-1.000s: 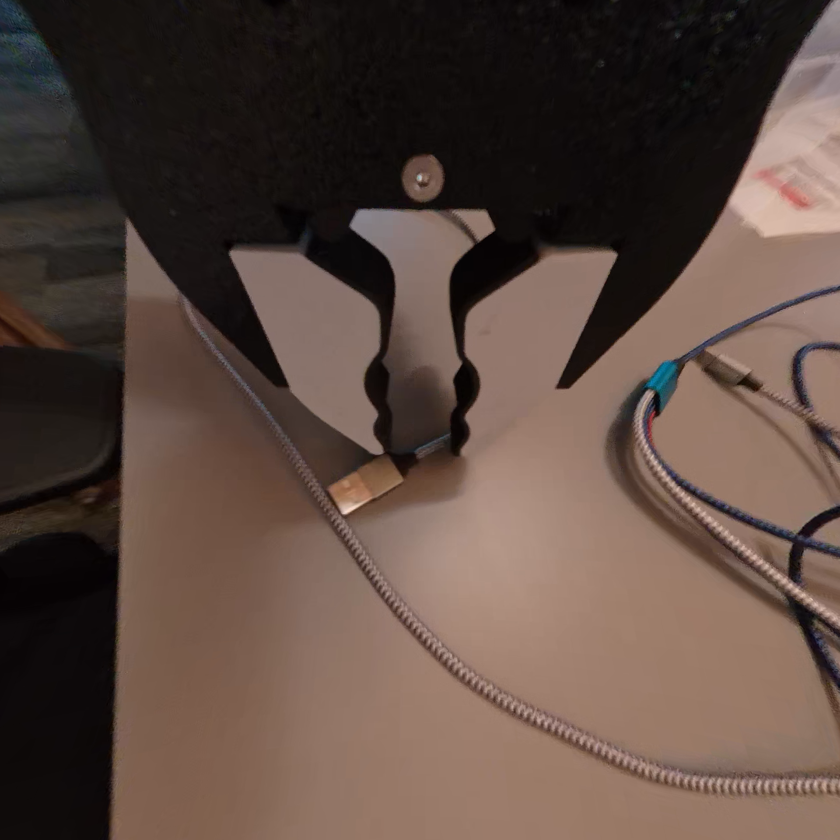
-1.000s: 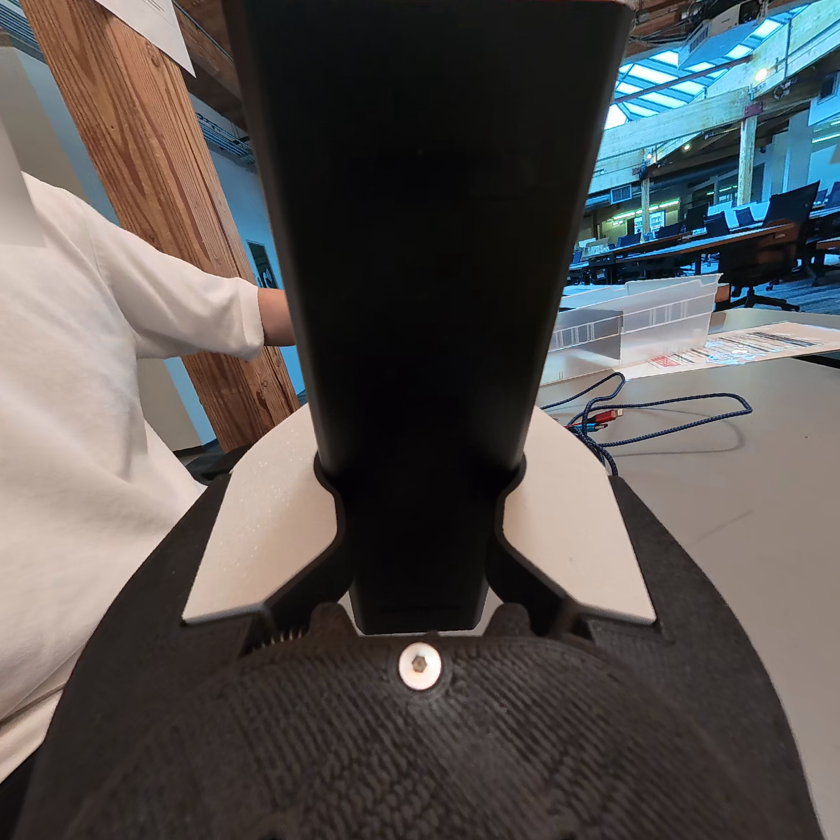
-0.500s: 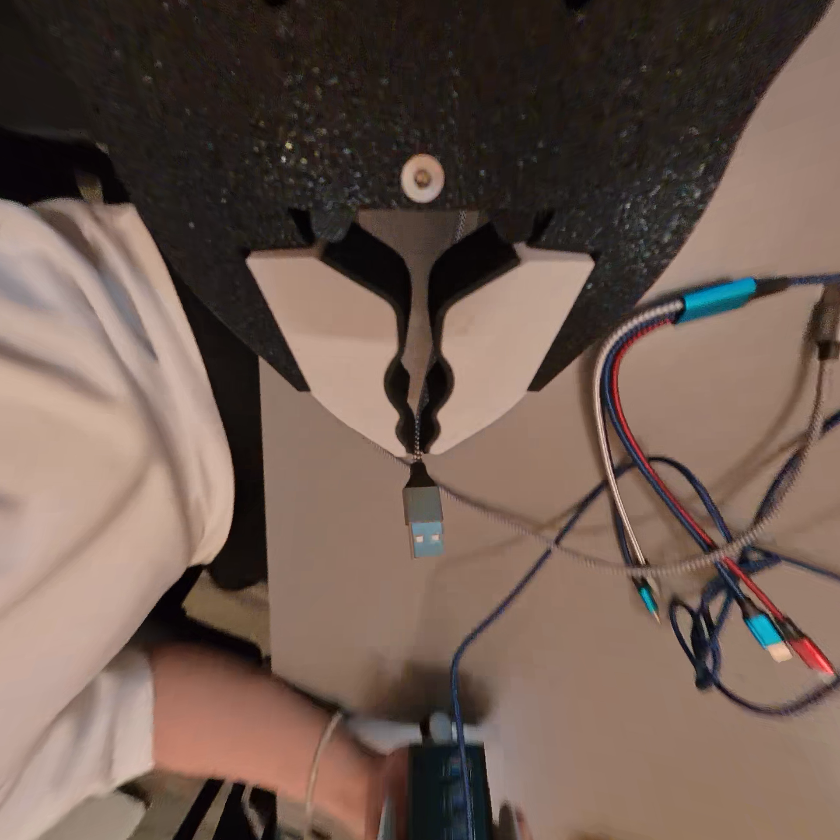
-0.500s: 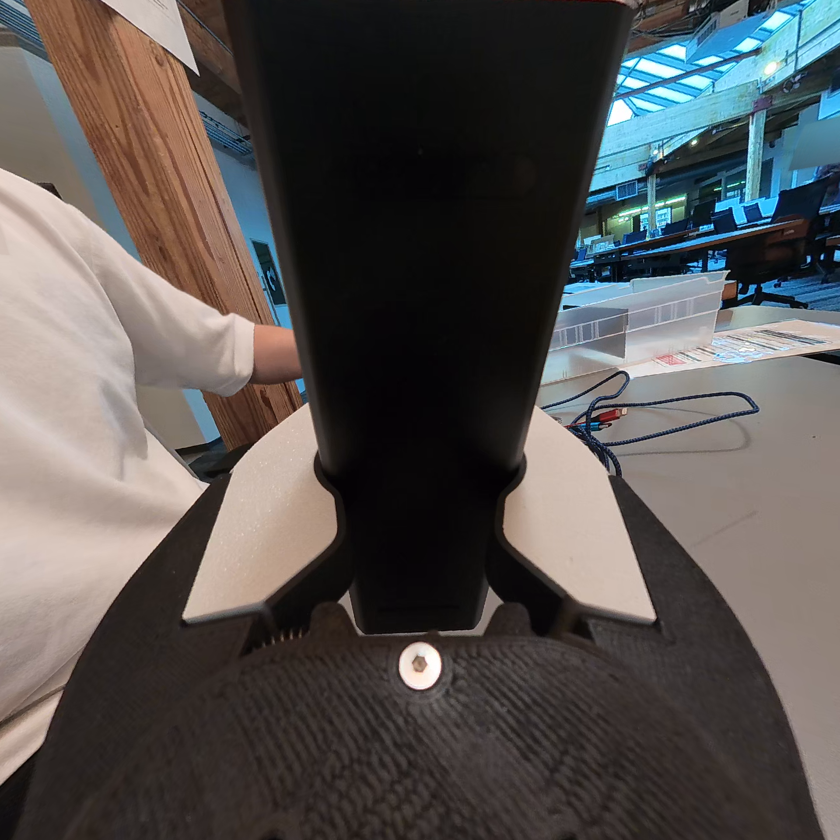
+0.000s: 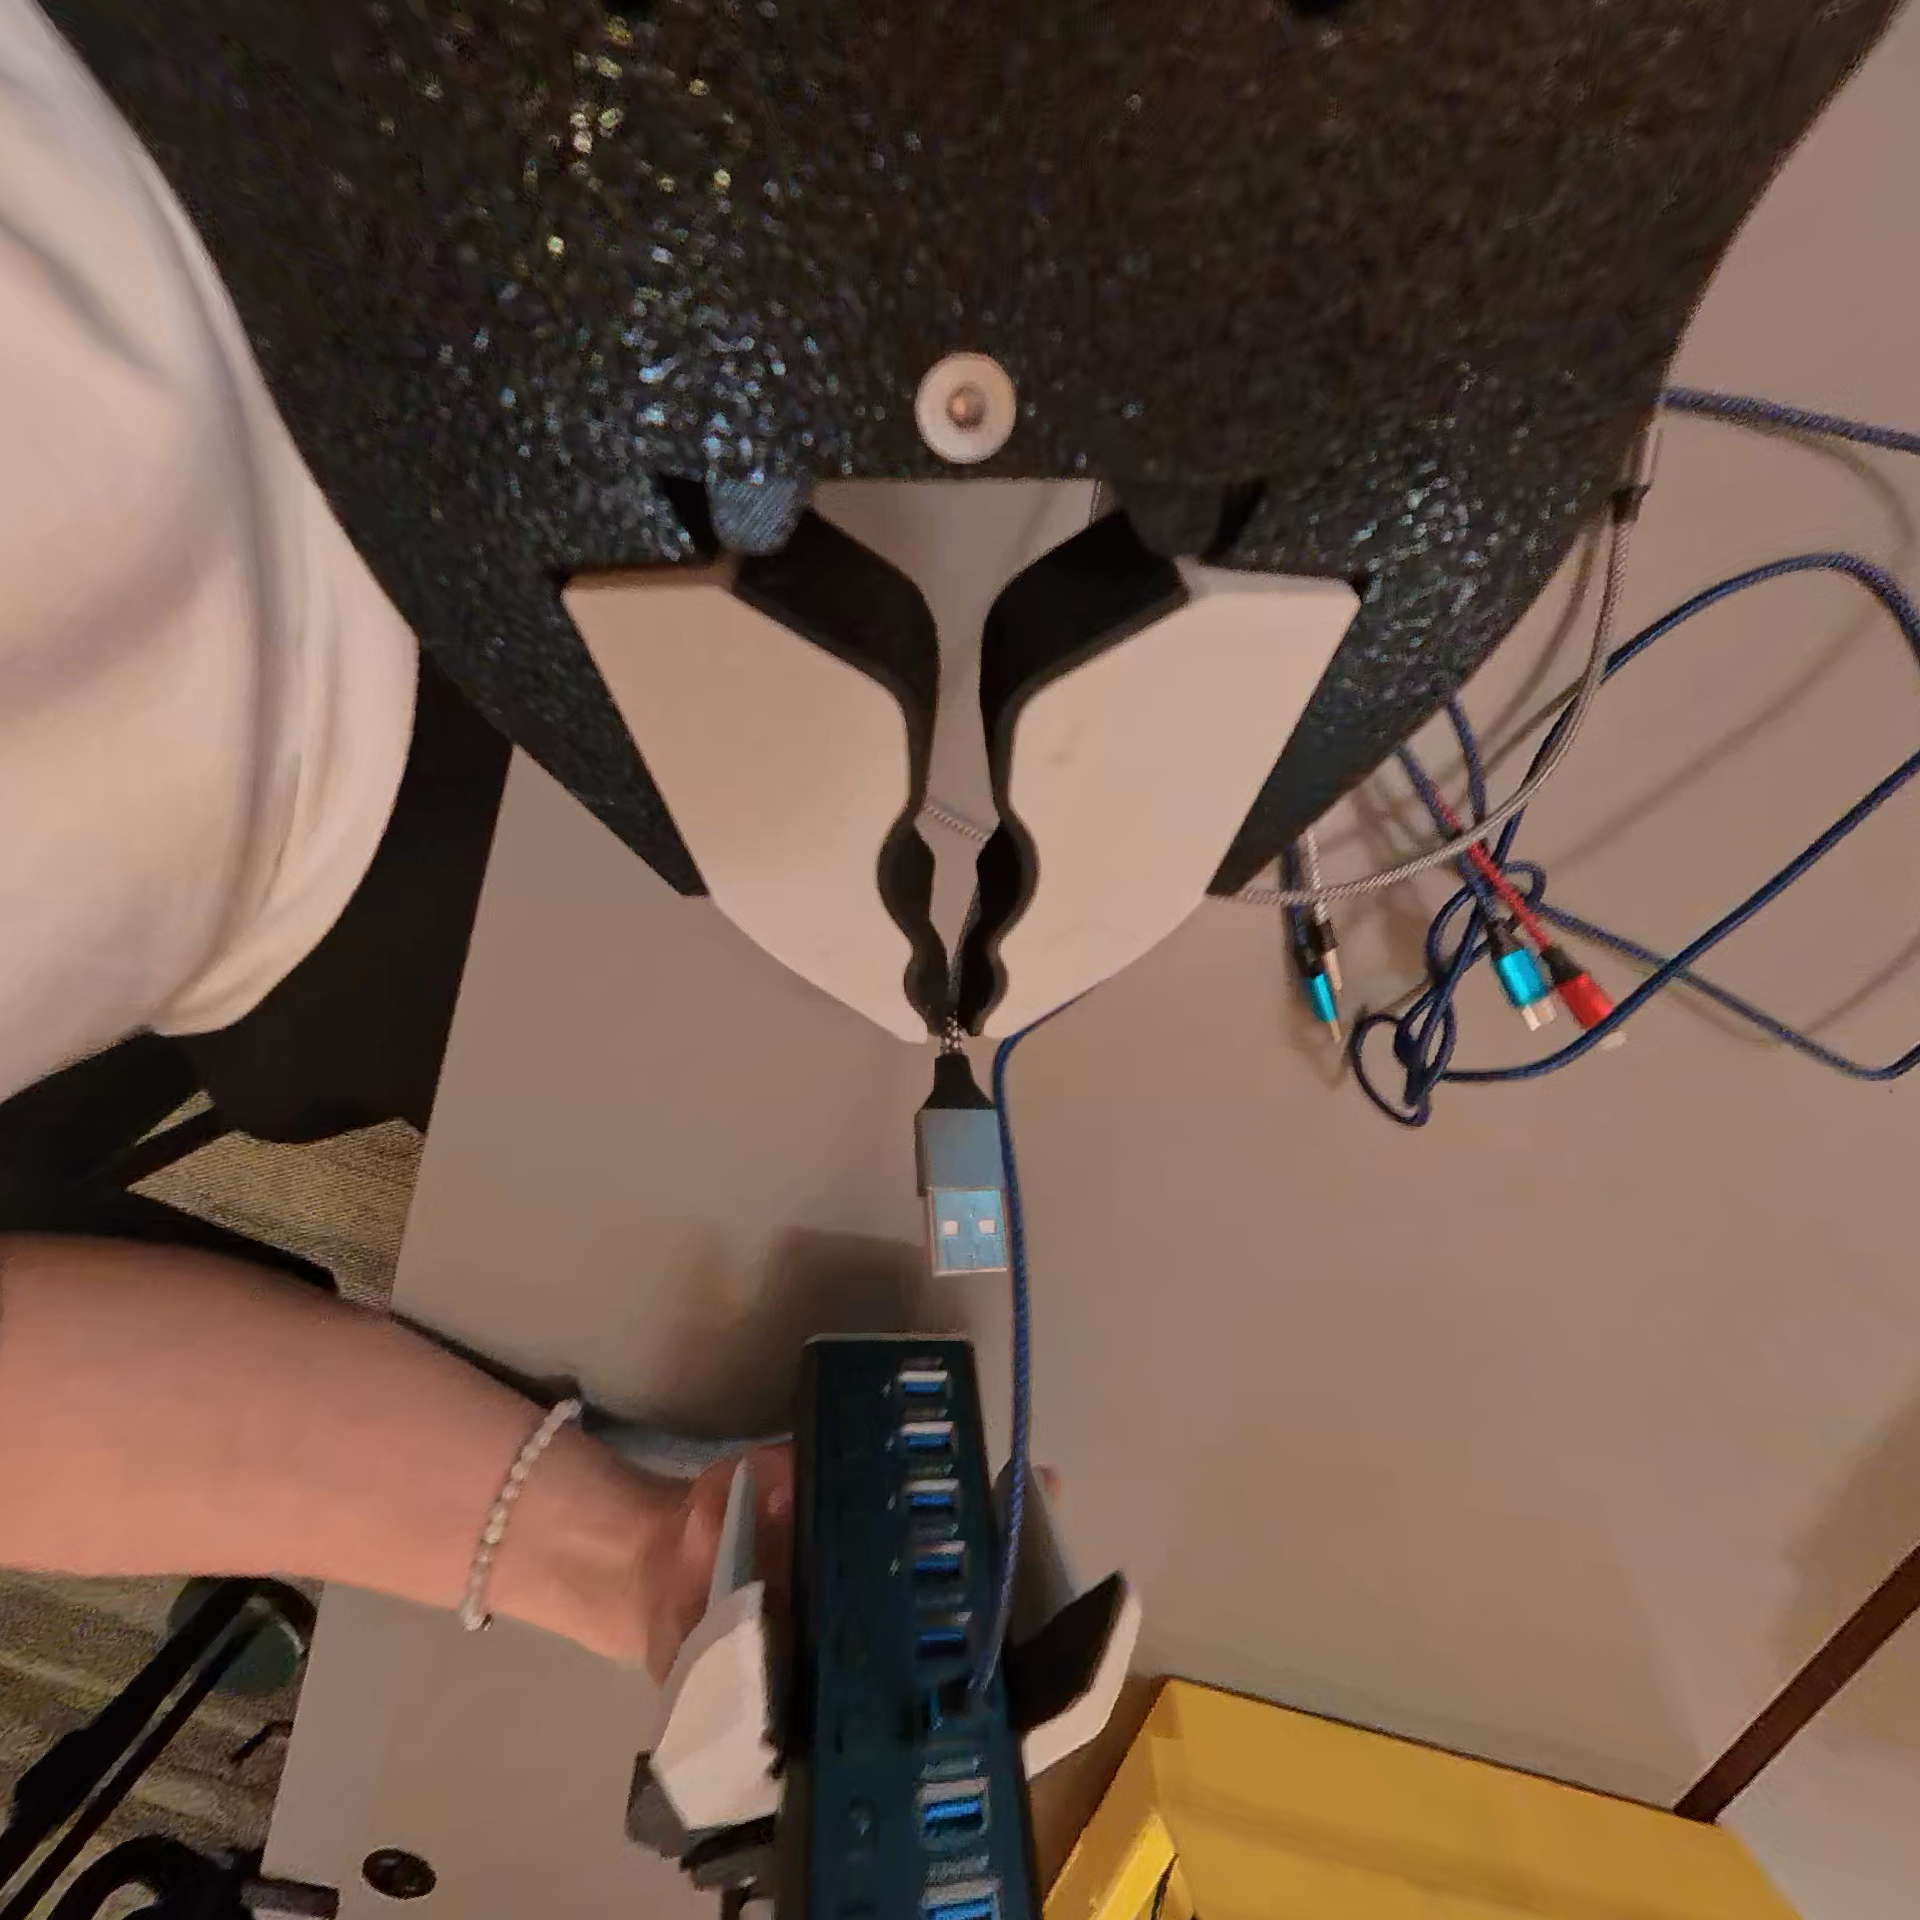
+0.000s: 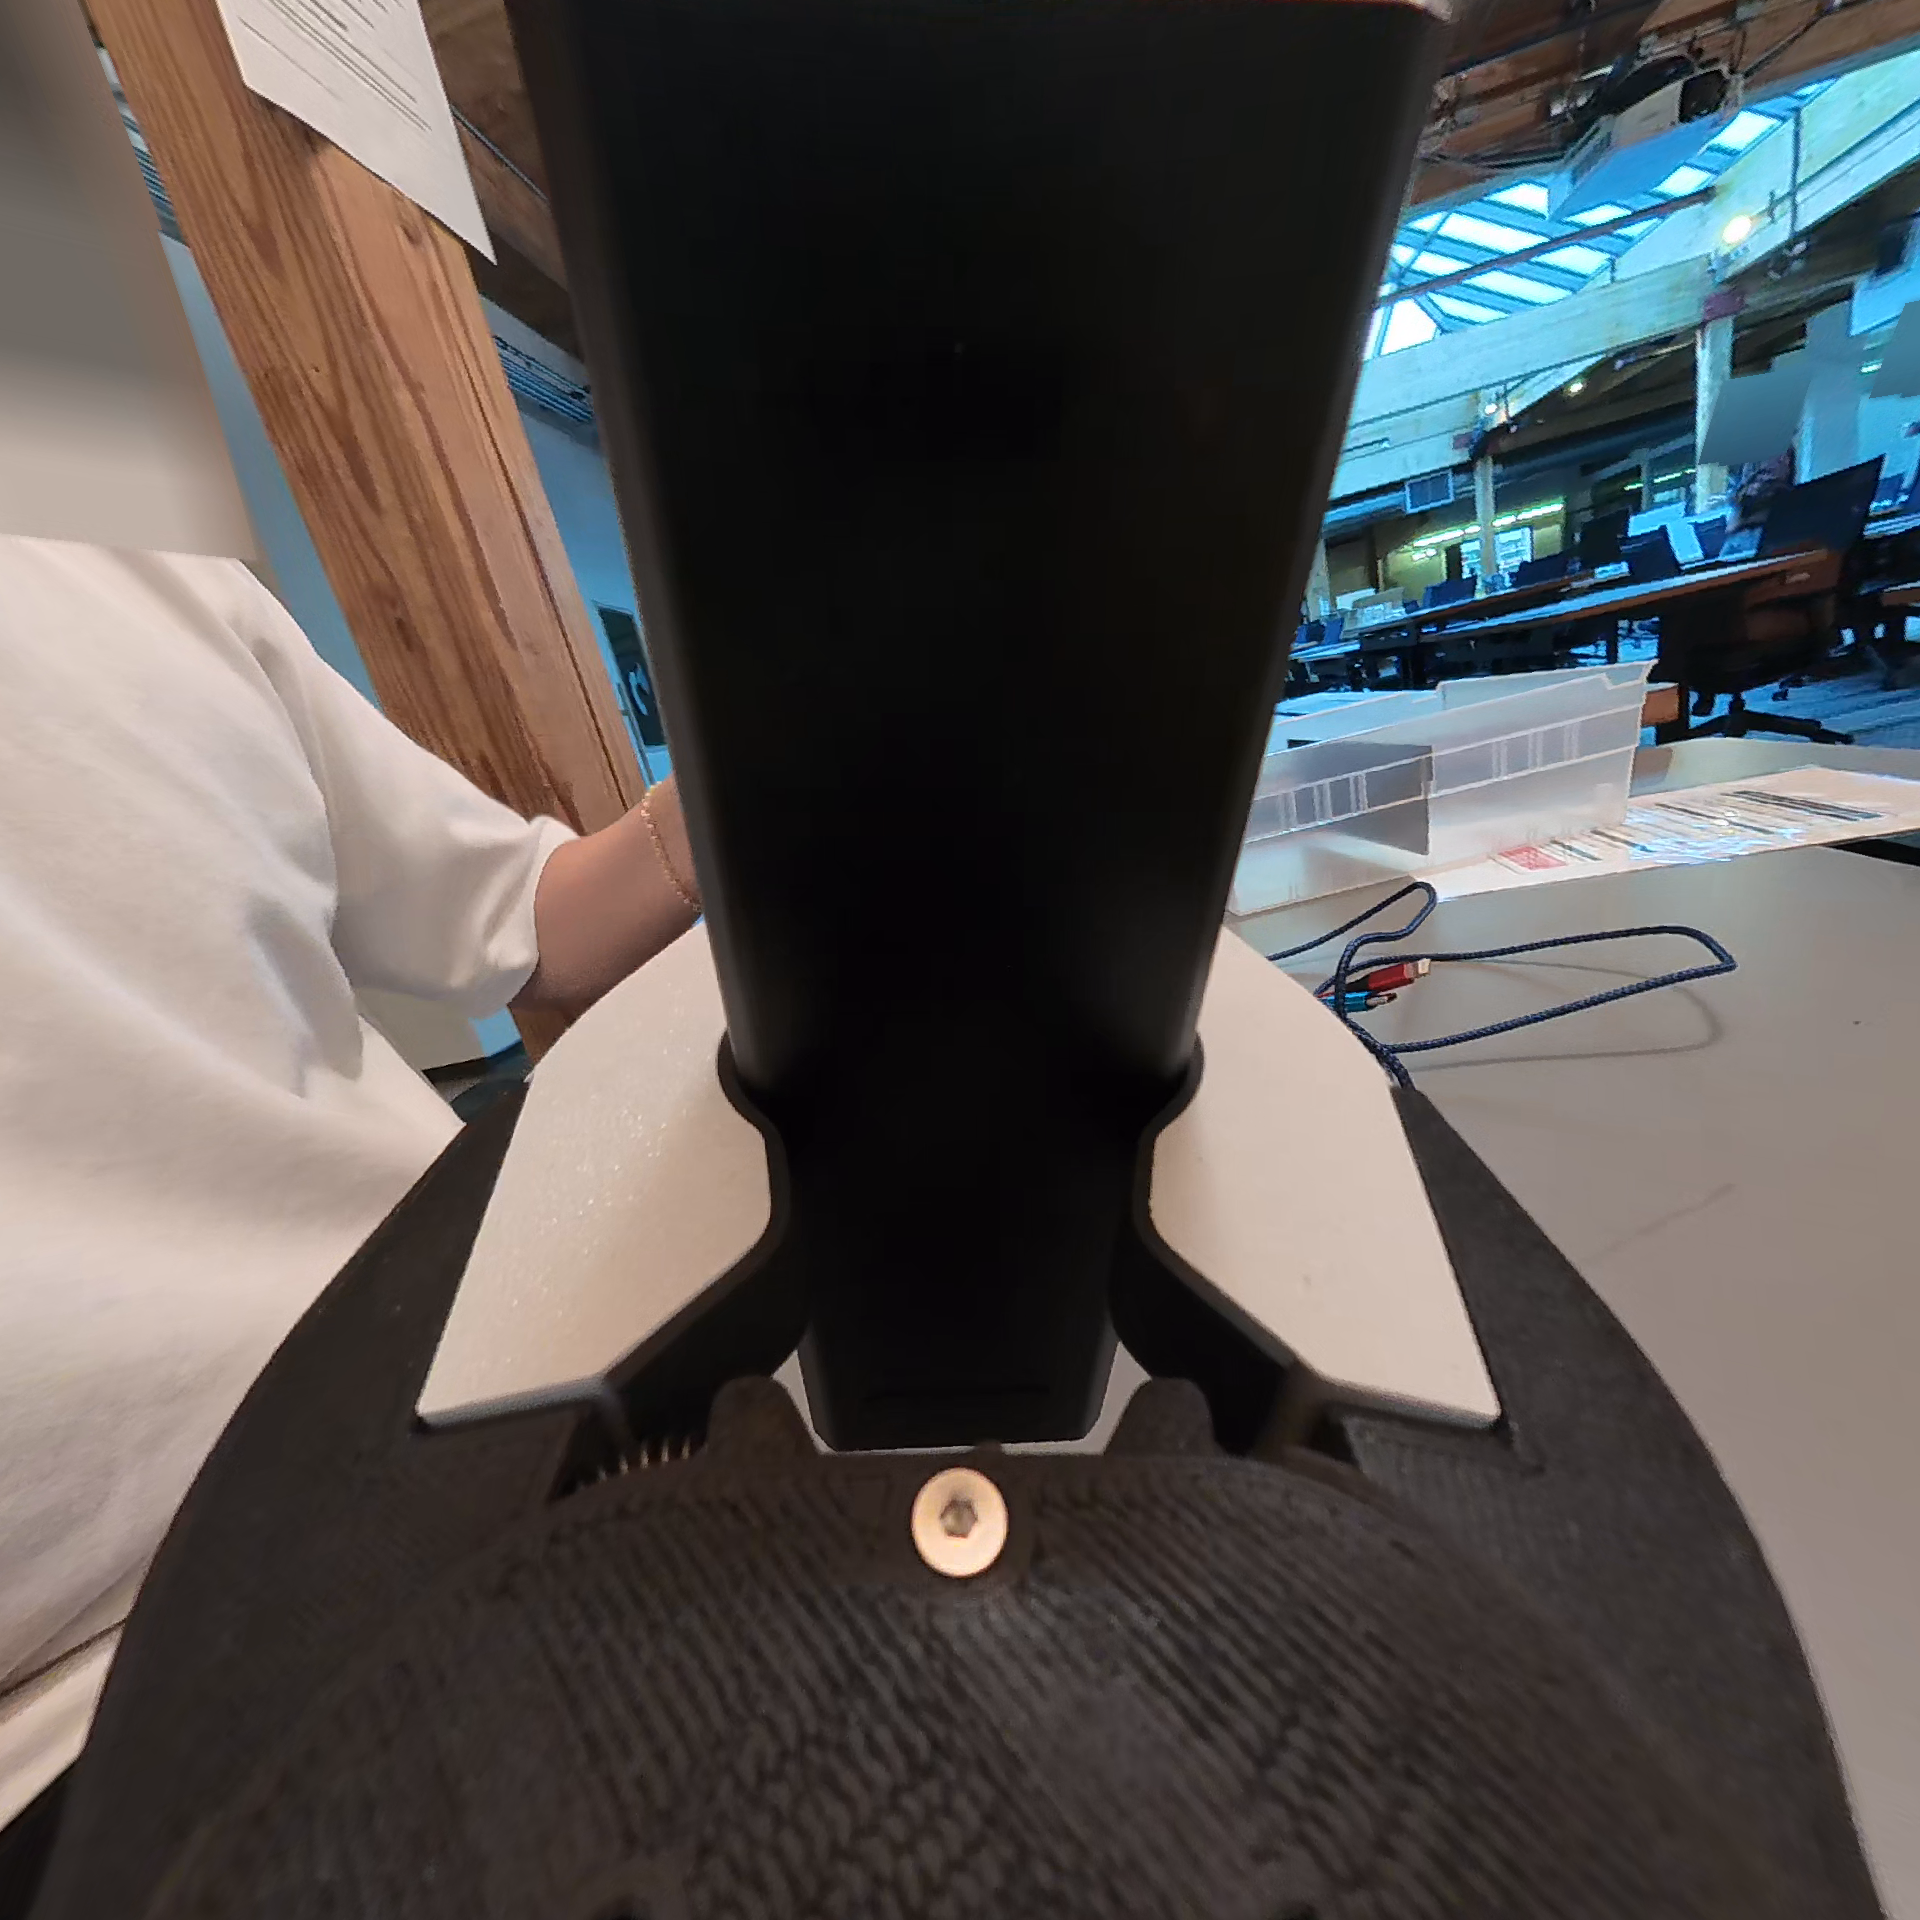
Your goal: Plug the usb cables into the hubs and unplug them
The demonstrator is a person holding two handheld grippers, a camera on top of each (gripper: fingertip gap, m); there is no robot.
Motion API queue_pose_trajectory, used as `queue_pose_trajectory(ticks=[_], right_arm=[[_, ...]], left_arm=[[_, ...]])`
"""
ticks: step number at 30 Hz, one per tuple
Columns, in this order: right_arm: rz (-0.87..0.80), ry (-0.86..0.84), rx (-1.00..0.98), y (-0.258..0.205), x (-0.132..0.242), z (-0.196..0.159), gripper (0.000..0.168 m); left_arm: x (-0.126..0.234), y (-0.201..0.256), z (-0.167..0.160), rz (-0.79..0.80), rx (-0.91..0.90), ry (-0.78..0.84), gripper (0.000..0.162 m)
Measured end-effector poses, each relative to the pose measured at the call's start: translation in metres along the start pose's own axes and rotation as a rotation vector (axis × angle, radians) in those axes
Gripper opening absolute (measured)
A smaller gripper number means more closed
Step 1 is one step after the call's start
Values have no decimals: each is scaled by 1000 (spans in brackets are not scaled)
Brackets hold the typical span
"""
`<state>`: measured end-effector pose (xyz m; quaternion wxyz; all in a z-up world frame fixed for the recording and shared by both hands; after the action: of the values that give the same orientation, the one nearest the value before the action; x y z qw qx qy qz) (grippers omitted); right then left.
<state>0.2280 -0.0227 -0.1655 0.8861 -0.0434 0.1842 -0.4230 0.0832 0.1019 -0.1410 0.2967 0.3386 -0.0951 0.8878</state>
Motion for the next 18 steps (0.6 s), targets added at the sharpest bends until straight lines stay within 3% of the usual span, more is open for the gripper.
queue_pose_trajectory(ticks=[4,12,15,18], right_arm=[[3,7,-2,0,1,0,73],[-17,-8,-5,2,-1,-1,73],[-30,-4,7,2,-1,0,73],[-31,-4,12,2,-1,0,73]], left_arm=[[-11,10,8,42,-7,-85,2],[-59,21,-48,14,-63,-462,2],[-76,21,-61,-10,-55,-462,2],[-84,19,-63,-38,-46,-349,2]])
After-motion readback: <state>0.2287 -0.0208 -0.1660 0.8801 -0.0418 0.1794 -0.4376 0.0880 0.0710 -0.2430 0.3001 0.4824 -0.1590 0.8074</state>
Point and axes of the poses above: each gripper's, where its closed fingertips meet, x back along the fingers, z out of its top, y = z × x across the jaws, the point moved 5 cm from there along x, back along the fingers
